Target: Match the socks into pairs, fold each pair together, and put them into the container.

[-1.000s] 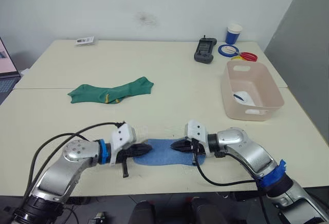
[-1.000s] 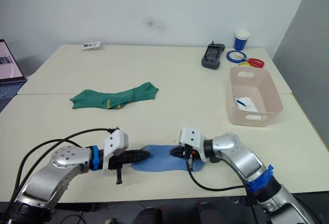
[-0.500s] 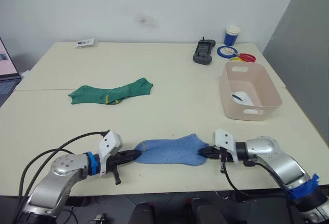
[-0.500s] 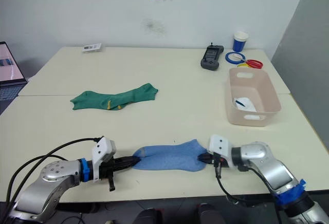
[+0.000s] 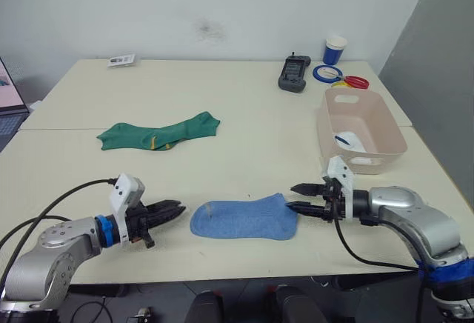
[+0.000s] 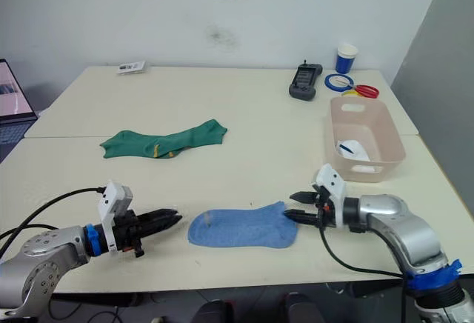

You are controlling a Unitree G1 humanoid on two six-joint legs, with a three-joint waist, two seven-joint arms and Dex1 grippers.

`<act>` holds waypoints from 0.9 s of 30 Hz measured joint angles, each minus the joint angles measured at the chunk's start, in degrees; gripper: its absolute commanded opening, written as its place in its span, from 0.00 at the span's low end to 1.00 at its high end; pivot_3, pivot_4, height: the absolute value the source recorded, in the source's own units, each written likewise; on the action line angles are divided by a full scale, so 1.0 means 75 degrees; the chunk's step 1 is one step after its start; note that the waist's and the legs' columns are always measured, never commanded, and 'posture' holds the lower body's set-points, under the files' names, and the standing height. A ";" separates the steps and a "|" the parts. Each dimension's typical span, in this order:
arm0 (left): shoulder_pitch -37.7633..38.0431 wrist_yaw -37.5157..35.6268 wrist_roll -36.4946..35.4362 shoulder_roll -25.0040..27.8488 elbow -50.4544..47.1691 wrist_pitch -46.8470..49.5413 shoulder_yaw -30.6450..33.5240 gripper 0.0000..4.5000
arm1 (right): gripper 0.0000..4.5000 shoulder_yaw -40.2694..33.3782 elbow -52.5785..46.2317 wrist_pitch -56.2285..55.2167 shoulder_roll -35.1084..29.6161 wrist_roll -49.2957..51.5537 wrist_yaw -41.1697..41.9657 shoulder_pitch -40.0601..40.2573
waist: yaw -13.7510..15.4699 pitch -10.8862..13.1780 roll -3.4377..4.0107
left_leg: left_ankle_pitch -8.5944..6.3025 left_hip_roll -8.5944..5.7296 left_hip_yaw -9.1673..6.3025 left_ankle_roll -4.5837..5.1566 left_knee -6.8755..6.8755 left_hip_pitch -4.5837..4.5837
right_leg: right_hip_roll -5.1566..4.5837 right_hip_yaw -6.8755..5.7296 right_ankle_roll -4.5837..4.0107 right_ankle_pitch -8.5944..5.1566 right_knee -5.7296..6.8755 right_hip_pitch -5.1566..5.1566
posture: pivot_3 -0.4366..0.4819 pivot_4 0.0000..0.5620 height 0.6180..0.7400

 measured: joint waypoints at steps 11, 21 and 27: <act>0.0011 0.0343 0.0025 -0.0351 -0.0378 -0.0108 -0.0349 0.96 | 1.00 0.0235 0.0582 -0.1485 0.0123 -0.0609 0.0334 -0.0030 | 0.0022 0.0001 -0.0005 | 0.0000 -0.0001 0.0002 0.0000 0.0003 -0.0003 | -0.0008 0.0004 0.0000 0.0001 0.0001 0.0001 | 0.48 0.27 1.00; -0.0551 -0.0312 0.0265 -0.0093 -0.0900 -0.0974 -0.0704 0.35 | 1.00 -0.0689 0.0591 0.1312 -0.0276 0.0596 -0.0147 0.0134 | 0.0010 0.0001 -0.0005 | 0.0000 -0.0008 0.0006 0.0000 0.0002 -0.0001 | -0.0003 0.0007 -0.0001 0.0001 0.0001 0.0002 | 0.48 0.27 1.00; -0.0686 -0.0408 0.0558 -0.0092 -0.0850 -0.1188 -0.1010 0.00 | 1.00 -0.0920 0.0507 0.2658 -0.0262 0.1154 -0.0536 -0.0066 | 0.0016 0.0001 -0.0005 | 0.0000 -0.0008 0.0004 0.0000 0.0002 -0.0004 | 0.0001 0.0007 0.0000 0.0001 -0.0001 0.0001 | 0.48 0.27 1.00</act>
